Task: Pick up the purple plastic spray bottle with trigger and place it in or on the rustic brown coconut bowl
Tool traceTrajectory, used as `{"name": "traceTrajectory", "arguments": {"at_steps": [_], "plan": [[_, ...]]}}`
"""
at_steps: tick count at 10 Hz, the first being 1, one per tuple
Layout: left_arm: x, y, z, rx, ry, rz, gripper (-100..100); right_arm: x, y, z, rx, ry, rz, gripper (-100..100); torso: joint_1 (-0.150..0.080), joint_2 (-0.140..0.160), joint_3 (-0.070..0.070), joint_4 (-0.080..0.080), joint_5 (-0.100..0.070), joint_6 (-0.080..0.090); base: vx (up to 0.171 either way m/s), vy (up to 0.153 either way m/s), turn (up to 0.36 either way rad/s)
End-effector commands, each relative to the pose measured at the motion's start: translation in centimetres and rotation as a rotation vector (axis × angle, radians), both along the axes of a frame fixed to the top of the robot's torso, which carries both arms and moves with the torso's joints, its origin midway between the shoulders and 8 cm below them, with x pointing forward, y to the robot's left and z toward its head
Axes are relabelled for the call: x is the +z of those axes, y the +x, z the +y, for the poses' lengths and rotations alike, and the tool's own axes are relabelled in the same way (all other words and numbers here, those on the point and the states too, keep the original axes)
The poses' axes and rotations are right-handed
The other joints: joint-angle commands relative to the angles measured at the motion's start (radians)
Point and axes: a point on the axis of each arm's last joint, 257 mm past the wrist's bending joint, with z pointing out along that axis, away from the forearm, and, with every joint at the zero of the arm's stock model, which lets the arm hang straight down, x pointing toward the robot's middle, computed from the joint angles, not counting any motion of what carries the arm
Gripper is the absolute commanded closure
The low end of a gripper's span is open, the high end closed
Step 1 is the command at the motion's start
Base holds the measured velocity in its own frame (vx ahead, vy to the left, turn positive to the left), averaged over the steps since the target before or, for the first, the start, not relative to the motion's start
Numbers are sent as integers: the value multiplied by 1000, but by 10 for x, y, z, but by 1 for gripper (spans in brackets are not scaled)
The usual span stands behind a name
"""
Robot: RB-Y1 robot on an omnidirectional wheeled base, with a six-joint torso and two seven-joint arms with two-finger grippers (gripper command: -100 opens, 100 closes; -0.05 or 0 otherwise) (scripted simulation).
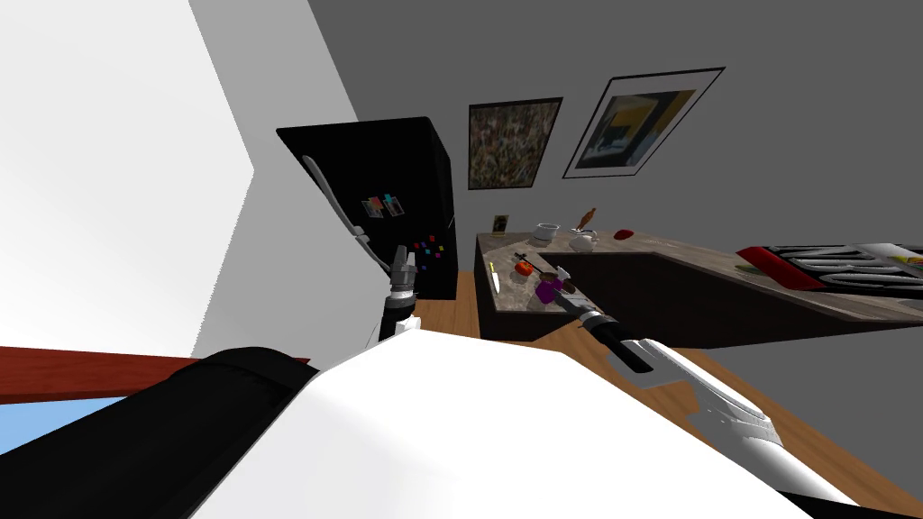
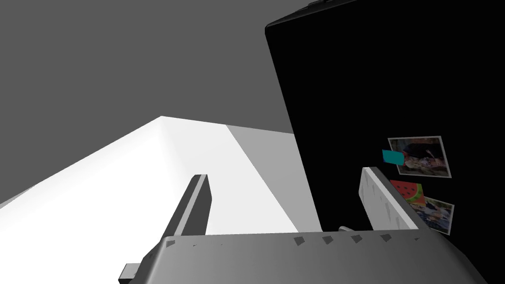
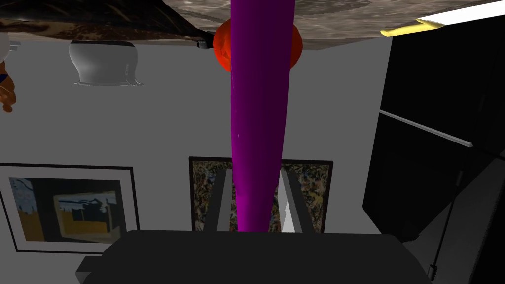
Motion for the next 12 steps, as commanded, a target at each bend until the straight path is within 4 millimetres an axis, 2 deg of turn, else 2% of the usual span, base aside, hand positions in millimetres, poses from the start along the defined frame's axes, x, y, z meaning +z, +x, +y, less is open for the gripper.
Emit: {"name": "traceTrajectory", "arguments": {"at_steps": [1,3,4,5,6,7,12], "plan": [[0,0,0,0,0,0,0,0,0,0,0,0,0,100,0,0,0,0,0,0,0,0,0],[0,0,0,0,0,0,0,0,0,0,0,0,0,100,0,0,0,0,0,0,0,0,0],[0,0,0,0,0,0,0,0,0,0,0,0,0,0,0,0,0,0,0,0,0,0,0],[0,0,0,0,0,0,0,0,0,0,0,0,0,100,0,0,0,0,0,0,0,0,0],[0,0,0,0,0,0,0,0,0,0,0,0,0,0,0,0,0,0,0,0,0,0,0],[0,0,0,0,0,0,0,6,4,-7,-19,-32,-16,100,0,0,0,0,0,0,-43,8,-24],[0,0,0,0,0,0,0,23,13,-27,-76,-118,-56,100,2,8,5,2,2,2,-91,17,-15]]}}
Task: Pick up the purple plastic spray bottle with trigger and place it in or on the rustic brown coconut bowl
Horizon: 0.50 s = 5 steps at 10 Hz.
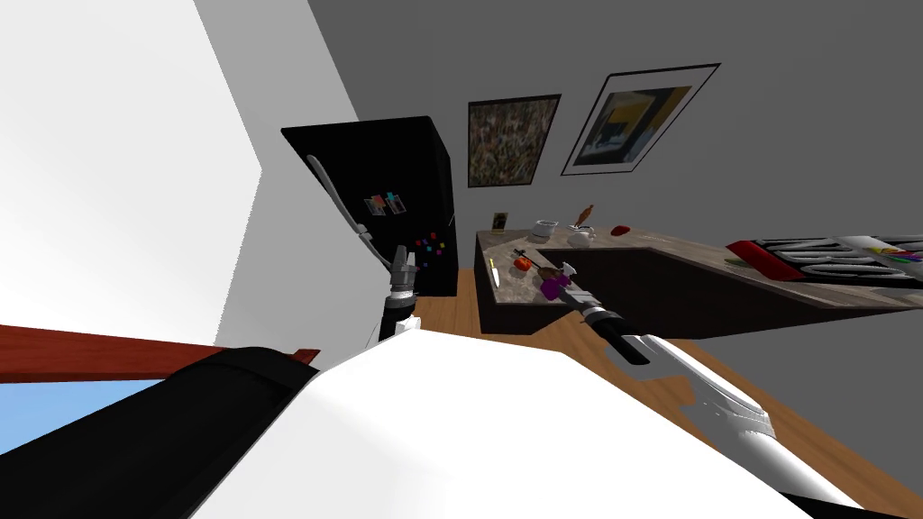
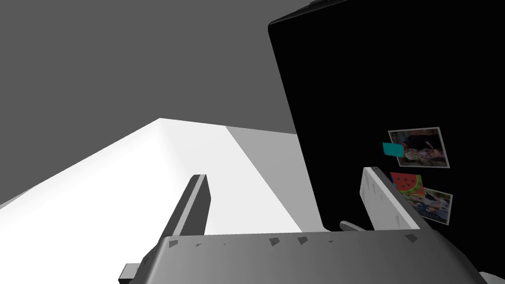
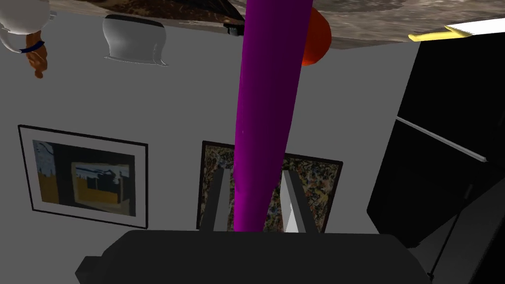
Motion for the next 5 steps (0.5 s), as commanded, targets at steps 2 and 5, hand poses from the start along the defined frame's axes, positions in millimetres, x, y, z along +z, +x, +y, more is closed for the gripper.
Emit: {"name": "traceTrajectory", "arguments": {"at_steps": [2,5], "plan": [[0,0,0,0,0,0,0,10,4,-14,-39,-54,-21,100,0,-1,0,0,0,0,-91,8,-11],[0,0,0,0,0,0,0,23,8,-29,-83,-108,-42,100,0,0,0,0,1,1,-89,0,-9]]}}
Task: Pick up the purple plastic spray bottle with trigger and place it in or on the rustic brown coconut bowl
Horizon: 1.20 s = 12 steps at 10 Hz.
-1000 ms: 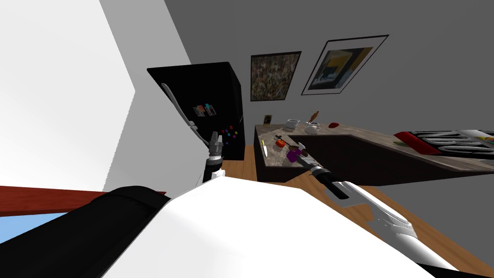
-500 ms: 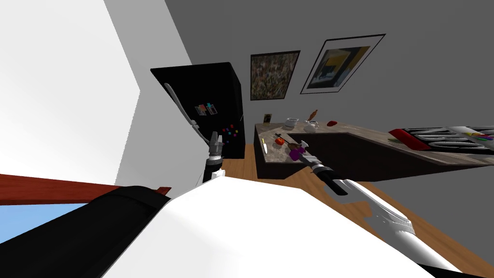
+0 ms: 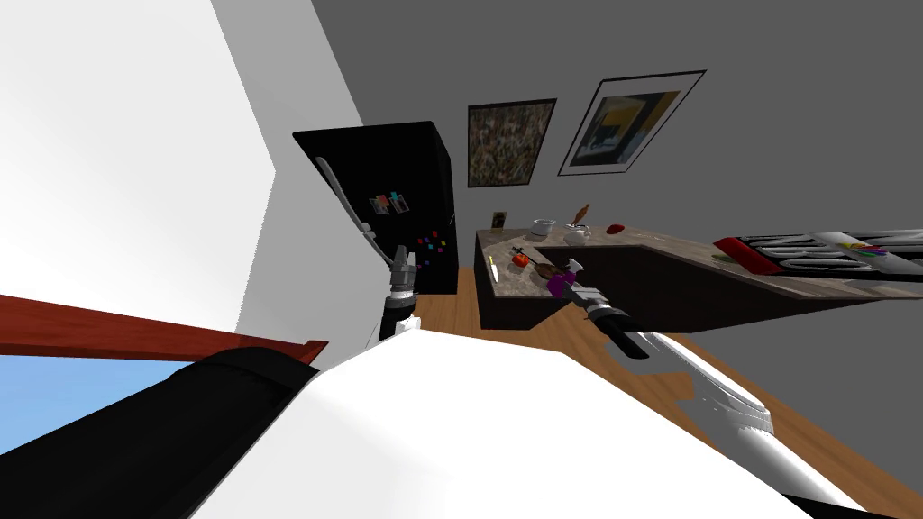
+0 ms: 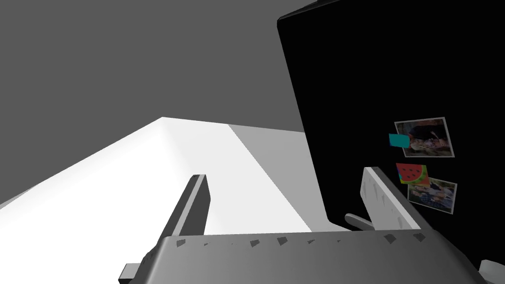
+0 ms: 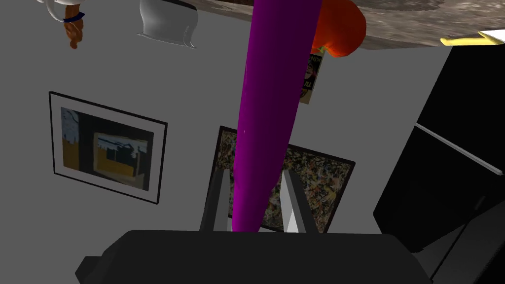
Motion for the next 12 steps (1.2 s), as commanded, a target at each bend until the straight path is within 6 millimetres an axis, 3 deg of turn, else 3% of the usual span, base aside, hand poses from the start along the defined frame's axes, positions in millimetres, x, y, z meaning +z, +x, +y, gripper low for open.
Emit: {"name": "traceTrajectory", "arguments": {"at_steps": [1,6,12], "plan": [[0,0,0,0,0,0,0,7,2,-9,-24,-30,-9,100,0,0,0,0,0,0,-81,1,-3],[0,0,0,0,0,0,0,35,9,-39,-101,-64,-26,100,-3,-3,-1,0,0,-1,-70,-45,71],[0,0,0,0,0,0,0,40,13,-48,-101,16,2,100,-5,-12,-7,-2,-1,-3,40,-99,138]]}}
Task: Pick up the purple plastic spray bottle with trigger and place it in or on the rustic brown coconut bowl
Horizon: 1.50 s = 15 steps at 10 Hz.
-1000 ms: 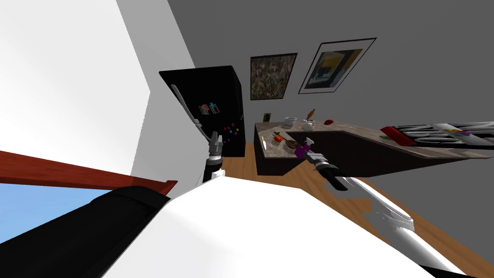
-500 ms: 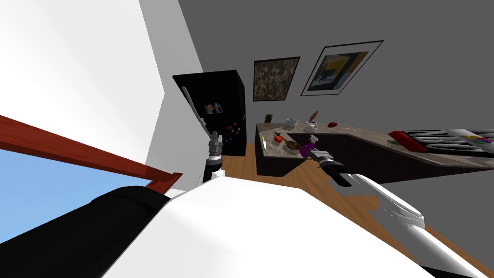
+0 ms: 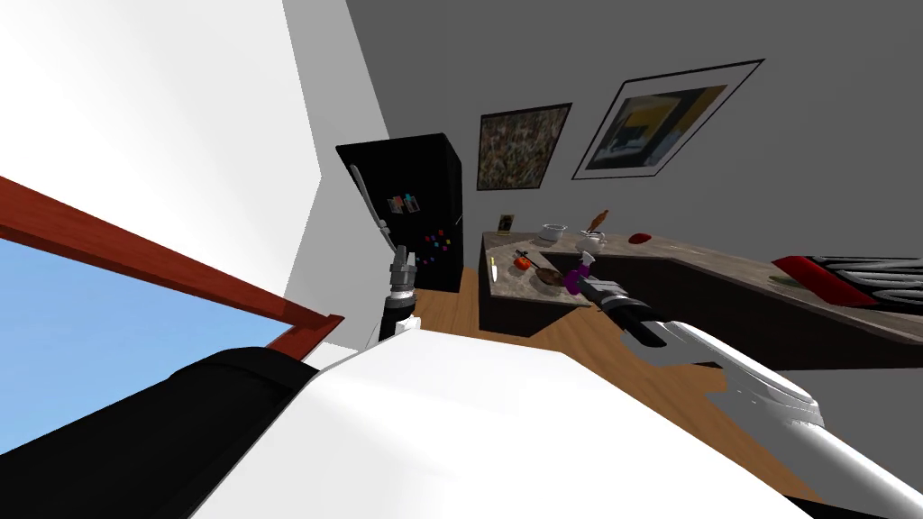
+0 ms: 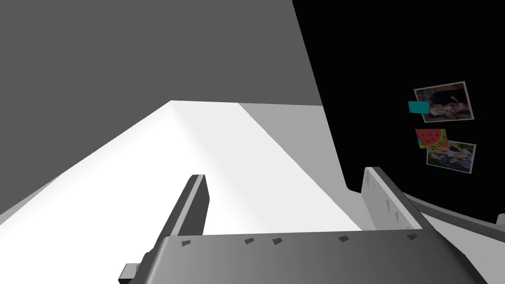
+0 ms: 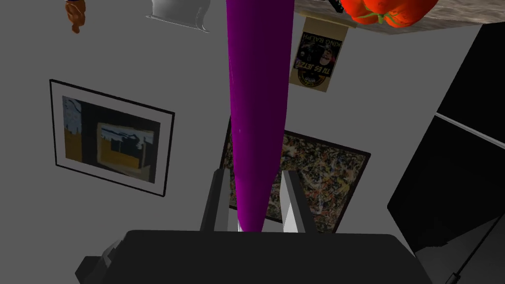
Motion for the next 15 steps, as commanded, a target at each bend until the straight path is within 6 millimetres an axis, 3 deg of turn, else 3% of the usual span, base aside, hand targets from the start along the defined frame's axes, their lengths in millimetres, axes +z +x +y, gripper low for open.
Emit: {"name": "traceTrajectory", "arguments": {"at_steps": [1,13,14,15], "plan": [[0,0,0,0,0,0,0,0,1,-2,1,32,9,100,0,0,0,0,0,0,40,-98,158],[0,0,0,0,0,0,0,-1,3,-16,-13,170,69,100,3,2,1,1,0,1,39,-79,118],[0,0,0,0,0,0,0,-1,3,-16,-14,172,69,-100,5,3,2,1,0,1,3,-6,0],[0,0,0,0,0,0,0,-1,3,-16,-14,172,69,-100,6,4,3,1,0,1,0,0,0]]}}
